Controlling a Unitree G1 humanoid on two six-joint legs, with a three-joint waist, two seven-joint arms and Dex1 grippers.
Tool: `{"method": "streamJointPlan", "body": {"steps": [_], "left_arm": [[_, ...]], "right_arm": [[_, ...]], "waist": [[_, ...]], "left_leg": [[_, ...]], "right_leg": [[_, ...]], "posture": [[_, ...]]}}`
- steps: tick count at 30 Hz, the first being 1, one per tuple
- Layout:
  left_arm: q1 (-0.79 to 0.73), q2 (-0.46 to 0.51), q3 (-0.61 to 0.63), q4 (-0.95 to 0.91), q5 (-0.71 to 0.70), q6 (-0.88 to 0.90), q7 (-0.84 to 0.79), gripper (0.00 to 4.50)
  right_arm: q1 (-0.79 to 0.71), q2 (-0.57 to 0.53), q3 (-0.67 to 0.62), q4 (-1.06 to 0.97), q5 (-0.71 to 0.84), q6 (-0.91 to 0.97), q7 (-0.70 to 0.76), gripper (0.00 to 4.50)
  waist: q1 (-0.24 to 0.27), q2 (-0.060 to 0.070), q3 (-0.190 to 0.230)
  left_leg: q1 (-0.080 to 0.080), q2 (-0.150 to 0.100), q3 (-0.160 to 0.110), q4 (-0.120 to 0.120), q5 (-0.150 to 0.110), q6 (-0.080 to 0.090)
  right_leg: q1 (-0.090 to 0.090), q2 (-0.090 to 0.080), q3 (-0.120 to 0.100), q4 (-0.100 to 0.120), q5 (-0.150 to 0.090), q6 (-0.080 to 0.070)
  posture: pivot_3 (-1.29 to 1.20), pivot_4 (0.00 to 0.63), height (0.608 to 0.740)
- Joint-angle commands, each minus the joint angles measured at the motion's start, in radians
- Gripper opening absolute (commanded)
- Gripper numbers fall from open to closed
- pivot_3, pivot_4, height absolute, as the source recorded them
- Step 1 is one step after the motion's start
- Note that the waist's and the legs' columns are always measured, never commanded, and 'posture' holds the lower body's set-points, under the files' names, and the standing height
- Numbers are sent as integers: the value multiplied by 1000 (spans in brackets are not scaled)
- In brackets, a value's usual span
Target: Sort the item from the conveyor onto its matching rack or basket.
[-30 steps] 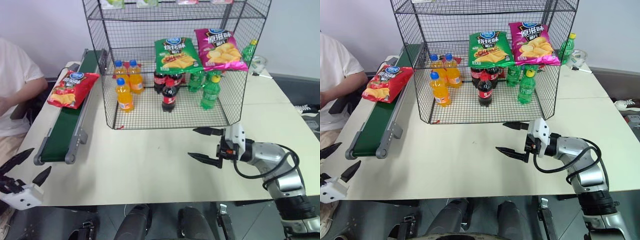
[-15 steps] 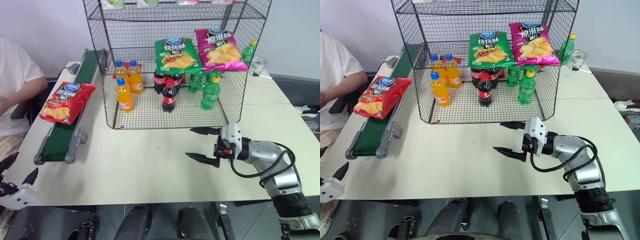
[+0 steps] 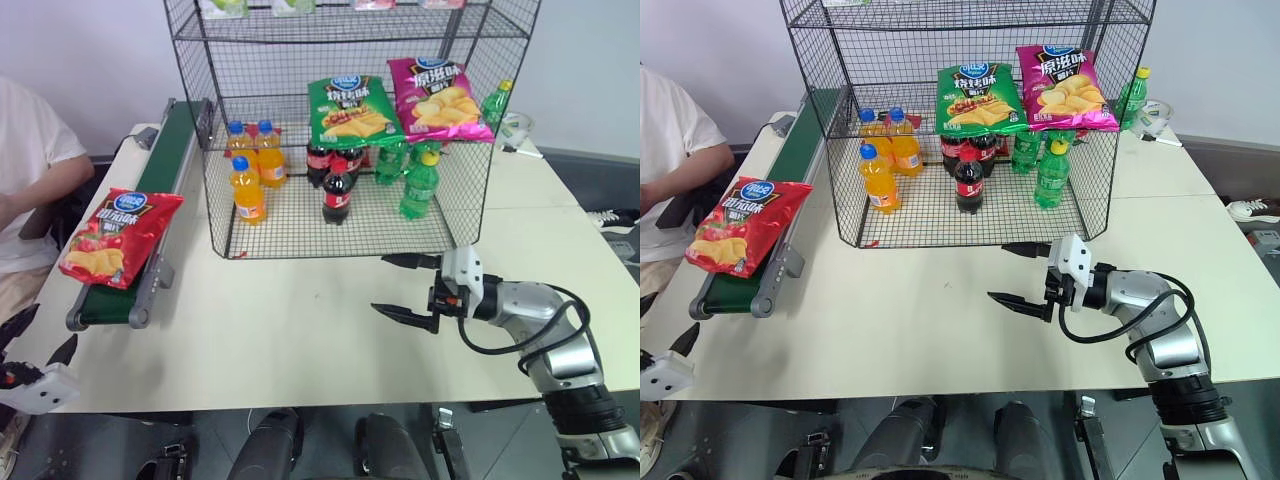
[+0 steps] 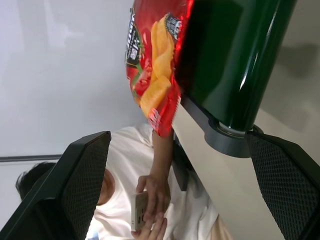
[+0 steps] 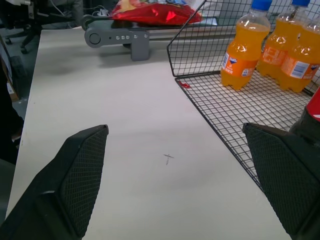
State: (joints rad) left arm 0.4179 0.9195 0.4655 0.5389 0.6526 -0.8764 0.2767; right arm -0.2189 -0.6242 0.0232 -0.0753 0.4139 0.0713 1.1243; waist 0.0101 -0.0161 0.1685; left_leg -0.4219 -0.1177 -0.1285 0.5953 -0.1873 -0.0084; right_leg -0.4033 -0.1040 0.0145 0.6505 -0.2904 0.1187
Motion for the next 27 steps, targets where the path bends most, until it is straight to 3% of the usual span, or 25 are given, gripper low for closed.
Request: {"method": "streamJointPlan", "body": {"steps": [1, 9, 23, 25, 27], "left_arm": [[-11, 22, -16, 13, -35, 13, 23, 4465], [-35, 38, -49, 16, -49, 28, 40, 4465], [-85, 32, -126, -1, -80, 29, 27, 4465], [-79, 35, -129, -10, -92, 20, 21, 3947], [-86, 37, -138, 20, -89, 12, 34, 3127]], "right_arm": [[-13, 1, -18, -28, 33, 6, 17, 4500], [20, -7, -3, -114, 110, 81, 74, 4500], [2, 3, 3, -95, 72, 71, 57, 4500], [3, 3, -1, -92, 69, 69, 53, 4500], [4, 2, -2, -90, 69, 69, 52, 4500]], "waist": [[0, 0, 0], [0, 0, 0], [0, -1, -1], [0, -1, -1], [0, -1, -1]], "left_leg": [[0, 0, 0, 0, 0, 0], [0, 0, 0, 0, 1, 1], [1, 0, 0, 0, 1, 1], [1, 1, 0, 0, 1, 1], [1, 1, 0, 0, 1, 1]], "right_leg": [[0, 0, 0, 0, 0, 0], [0, 0, 0, 0, 0, 0], [0, 1, 0, 1, 0, 0], [0, 1, 0, 1, 1, 0], [0, 1, 0, 1, 1, 0]], "posture": [[0, 150, 740], [0, 150, 740], [0, 150, 740], [0, 150, 740], [0, 150, 740]]}}
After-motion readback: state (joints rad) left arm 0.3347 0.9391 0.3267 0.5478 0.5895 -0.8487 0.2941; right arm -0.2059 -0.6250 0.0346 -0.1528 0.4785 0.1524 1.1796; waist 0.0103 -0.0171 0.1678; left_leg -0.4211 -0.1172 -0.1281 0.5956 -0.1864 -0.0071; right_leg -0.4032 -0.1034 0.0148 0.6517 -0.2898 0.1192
